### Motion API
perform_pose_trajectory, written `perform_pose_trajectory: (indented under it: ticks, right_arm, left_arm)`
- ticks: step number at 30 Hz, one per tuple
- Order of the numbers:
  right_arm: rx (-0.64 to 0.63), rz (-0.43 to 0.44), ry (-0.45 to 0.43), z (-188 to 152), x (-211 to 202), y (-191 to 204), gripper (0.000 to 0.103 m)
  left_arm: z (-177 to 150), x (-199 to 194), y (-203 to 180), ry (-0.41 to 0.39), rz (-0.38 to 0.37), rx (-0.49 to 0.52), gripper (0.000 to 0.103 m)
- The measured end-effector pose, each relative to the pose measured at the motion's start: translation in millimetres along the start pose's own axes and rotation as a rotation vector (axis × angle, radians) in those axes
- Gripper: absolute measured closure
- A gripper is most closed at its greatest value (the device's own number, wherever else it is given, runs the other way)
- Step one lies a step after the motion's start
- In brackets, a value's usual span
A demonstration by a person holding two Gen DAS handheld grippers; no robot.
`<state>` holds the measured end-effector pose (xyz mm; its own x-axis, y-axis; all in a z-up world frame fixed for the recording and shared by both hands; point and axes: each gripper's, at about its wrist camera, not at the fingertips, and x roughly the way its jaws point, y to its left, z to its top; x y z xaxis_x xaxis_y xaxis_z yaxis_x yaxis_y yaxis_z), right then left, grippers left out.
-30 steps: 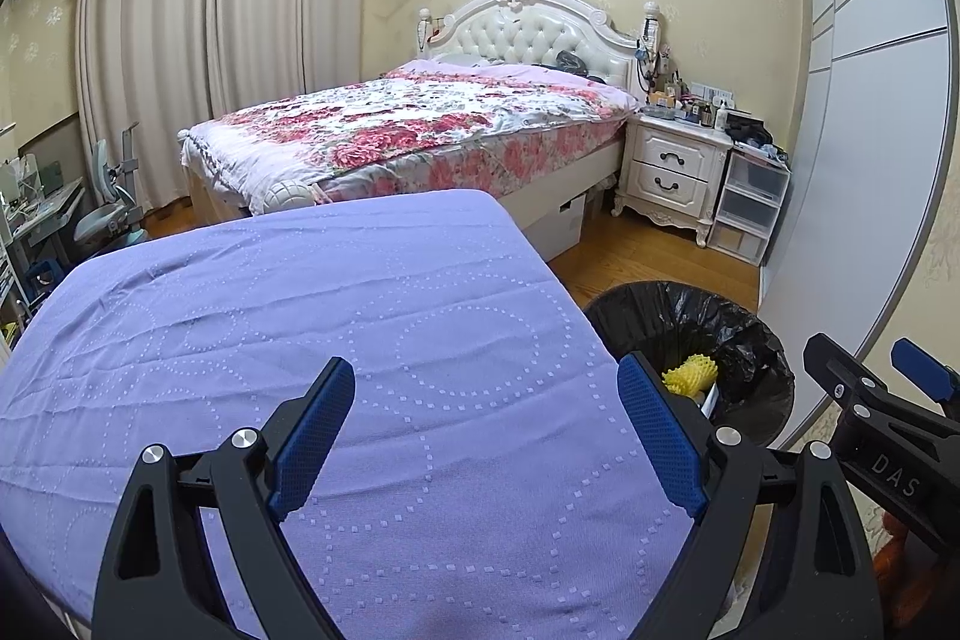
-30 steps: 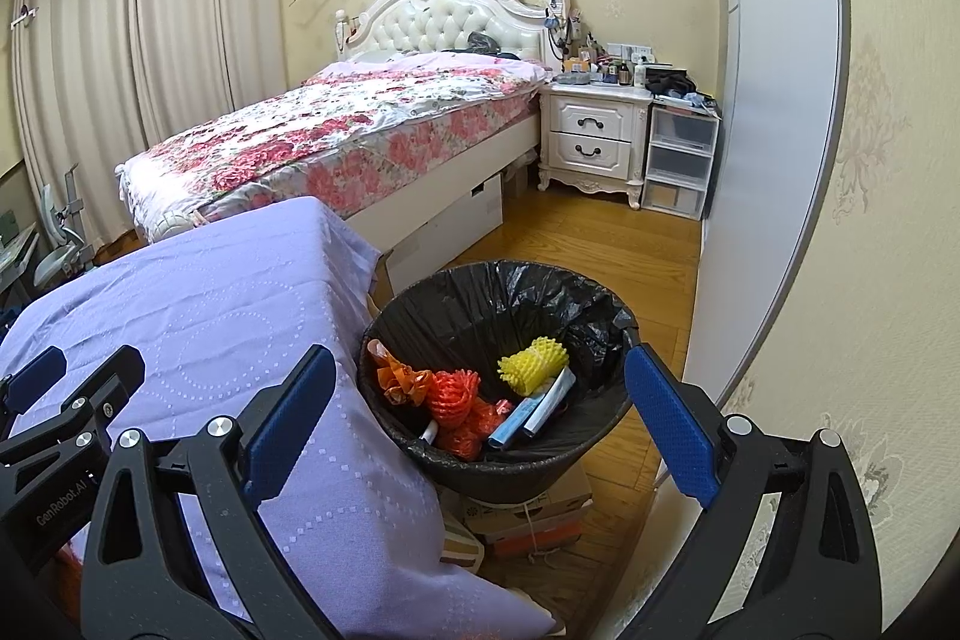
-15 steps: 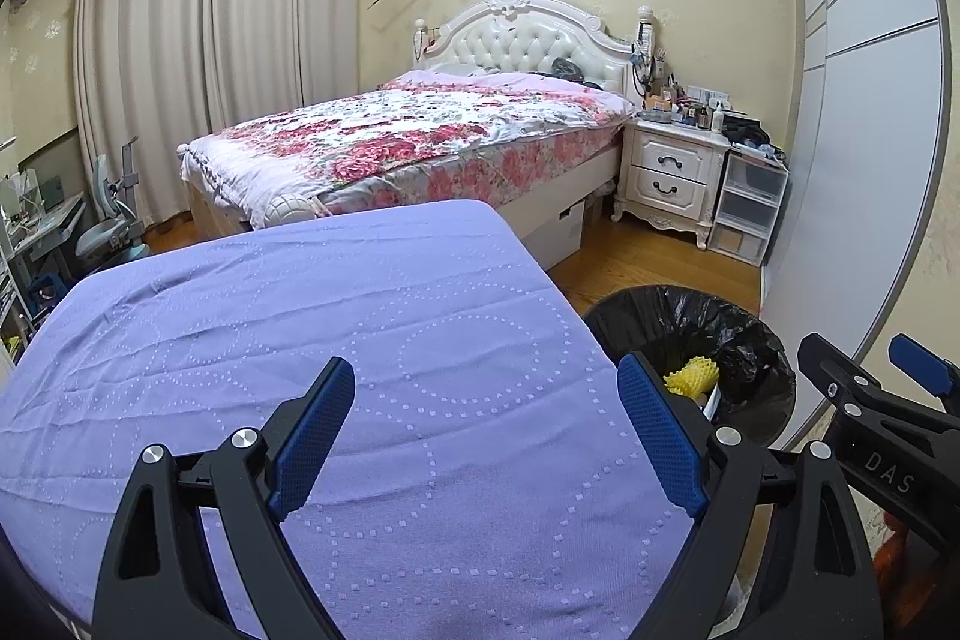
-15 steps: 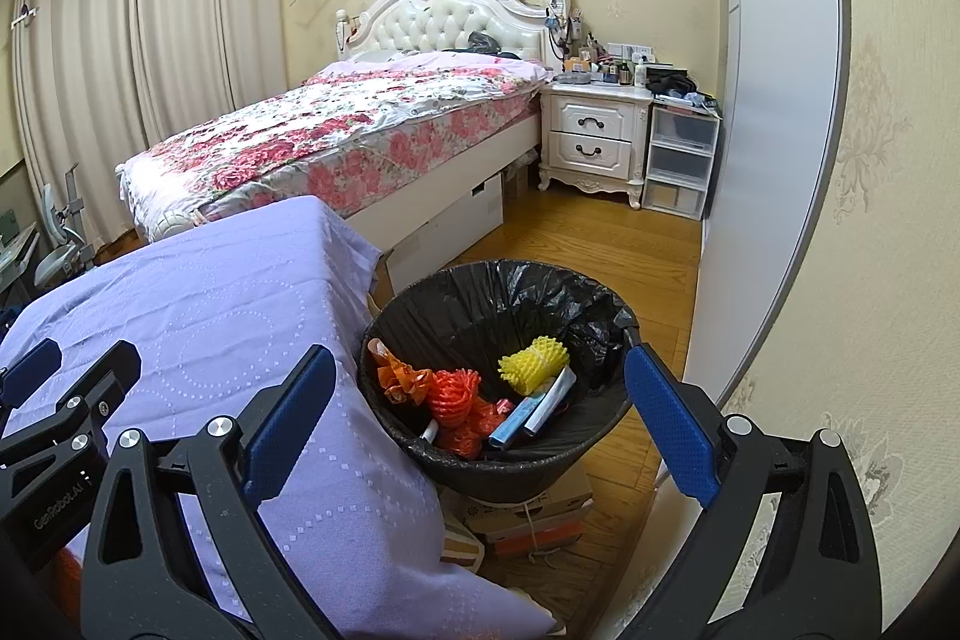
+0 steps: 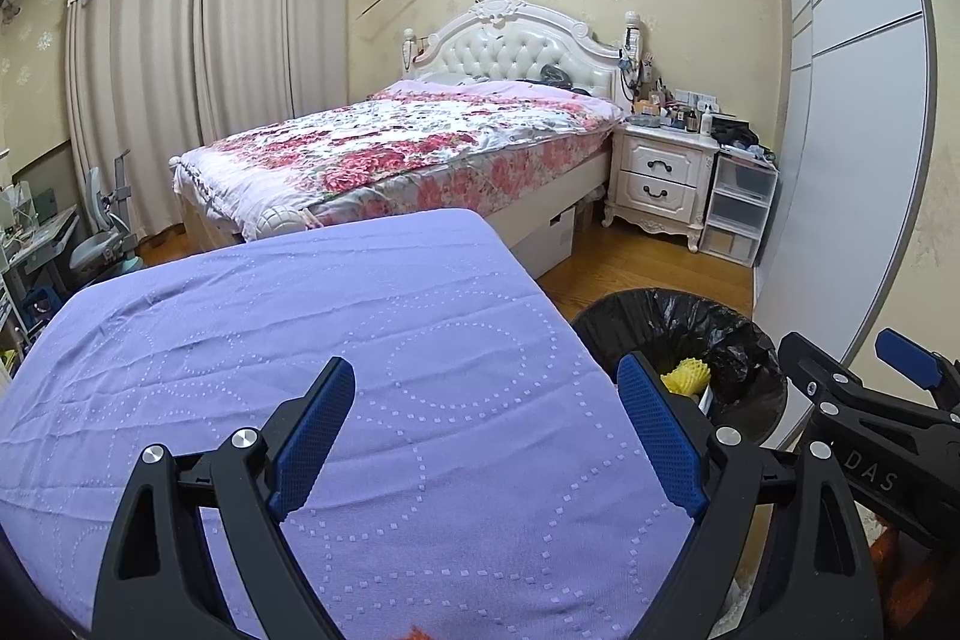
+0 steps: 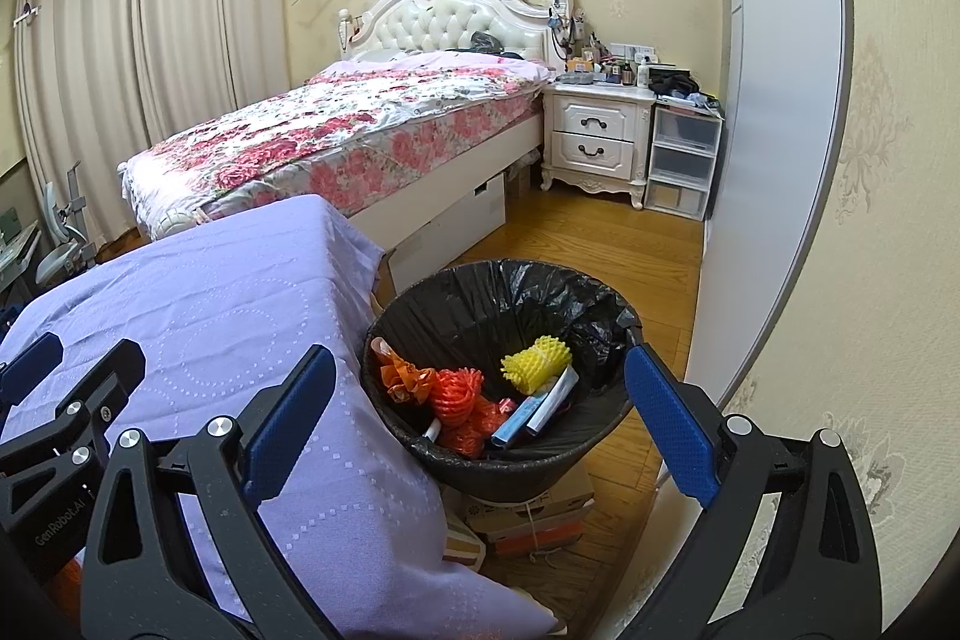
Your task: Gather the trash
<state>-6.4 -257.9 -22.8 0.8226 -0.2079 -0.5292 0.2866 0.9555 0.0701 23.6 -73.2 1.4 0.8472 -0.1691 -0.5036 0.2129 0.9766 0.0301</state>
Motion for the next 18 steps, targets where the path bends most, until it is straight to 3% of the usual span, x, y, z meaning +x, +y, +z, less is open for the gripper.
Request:
perform_pose_trajectory:
  ticks: [18]
  right_arm:
    - [-0.023, 0.026, 0.026, -10.0, 8.9, 19.1, 0.008]
  left_arm:
    - [-4.5, 14.8, 19.5, 0.058, 0.049, -0.021, 0.016]
